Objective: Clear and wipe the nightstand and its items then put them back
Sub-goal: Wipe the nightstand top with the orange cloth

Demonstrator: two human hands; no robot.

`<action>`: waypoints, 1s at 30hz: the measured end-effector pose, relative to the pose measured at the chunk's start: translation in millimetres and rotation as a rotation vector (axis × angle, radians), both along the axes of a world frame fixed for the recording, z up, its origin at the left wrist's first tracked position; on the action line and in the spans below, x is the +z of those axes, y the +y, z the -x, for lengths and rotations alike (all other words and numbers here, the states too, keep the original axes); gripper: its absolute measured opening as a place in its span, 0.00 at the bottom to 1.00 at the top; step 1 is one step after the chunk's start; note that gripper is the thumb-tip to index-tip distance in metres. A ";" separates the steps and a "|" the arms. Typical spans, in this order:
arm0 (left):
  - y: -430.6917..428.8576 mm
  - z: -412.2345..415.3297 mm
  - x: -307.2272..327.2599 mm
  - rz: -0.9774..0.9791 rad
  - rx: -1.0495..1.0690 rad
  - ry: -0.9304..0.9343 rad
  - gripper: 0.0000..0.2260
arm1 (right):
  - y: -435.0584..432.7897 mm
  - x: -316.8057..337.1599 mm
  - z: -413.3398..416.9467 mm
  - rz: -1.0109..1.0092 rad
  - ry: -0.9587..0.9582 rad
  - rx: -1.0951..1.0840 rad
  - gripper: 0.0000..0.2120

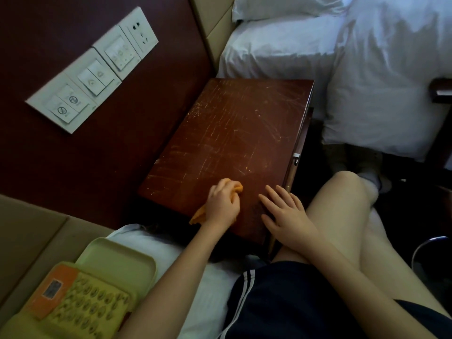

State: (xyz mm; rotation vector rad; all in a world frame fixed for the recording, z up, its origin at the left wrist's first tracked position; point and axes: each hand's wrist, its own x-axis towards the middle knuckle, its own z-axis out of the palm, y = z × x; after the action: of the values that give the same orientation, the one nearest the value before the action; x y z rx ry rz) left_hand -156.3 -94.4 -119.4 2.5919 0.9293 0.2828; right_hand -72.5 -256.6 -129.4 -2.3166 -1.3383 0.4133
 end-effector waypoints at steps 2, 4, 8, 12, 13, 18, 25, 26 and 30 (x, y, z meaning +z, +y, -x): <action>-4.1 12.1 -1.4 0.014 -0.127 0.016 0.13 | 0.0 -0.1 -0.5 -0.004 0.001 -0.005 0.25; 1.3 24.7 -1.2 0.021 -0.185 0.033 0.13 | 0.7 -0.5 -0.3 -0.007 0.011 -0.003 0.25; 26.8 30.7 3.8 -0.013 -0.001 0.027 0.11 | 0.9 -1.9 -0.2 -0.013 0.015 -0.002 0.25; 30.0 8.5 6.2 -0.035 0.233 0.003 0.12 | 1.0 -2.0 -0.1 -0.015 0.013 -0.001 0.25; 26.3 1.6 5.7 -0.030 0.253 -0.001 0.12 | 0.9 -1.9 0.2 -0.014 0.010 0.000 0.25; -1.4 -14.8 -0.7 -0.053 0.058 -0.013 0.12 | 1.3 -1.8 -0.3 -0.007 -0.001 -0.002 0.25; 13.4 17.2 -0.2 -0.031 -0.189 0.068 0.13 | 1.0 -1.0 -0.5 -0.015 0.005 -0.003 0.25; 18.6 18.3 0.5 -0.038 -0.134 0.057 0.12 | 0.8 -0.8 -0.6 -0.017 0.008 -0.002 0.25; 24.9 -0.7 3.5 -0.019 0.135 -0.013 0.11 | 0.6 -0.7 -0.1 -0.018 0.012 0.001 0.25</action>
State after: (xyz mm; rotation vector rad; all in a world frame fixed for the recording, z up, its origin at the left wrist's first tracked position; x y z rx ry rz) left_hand -155.6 -69.5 -116.0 2.5452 1.1034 0.3456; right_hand -72.4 -256.0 -130.1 -2.2956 -1.3320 0.4137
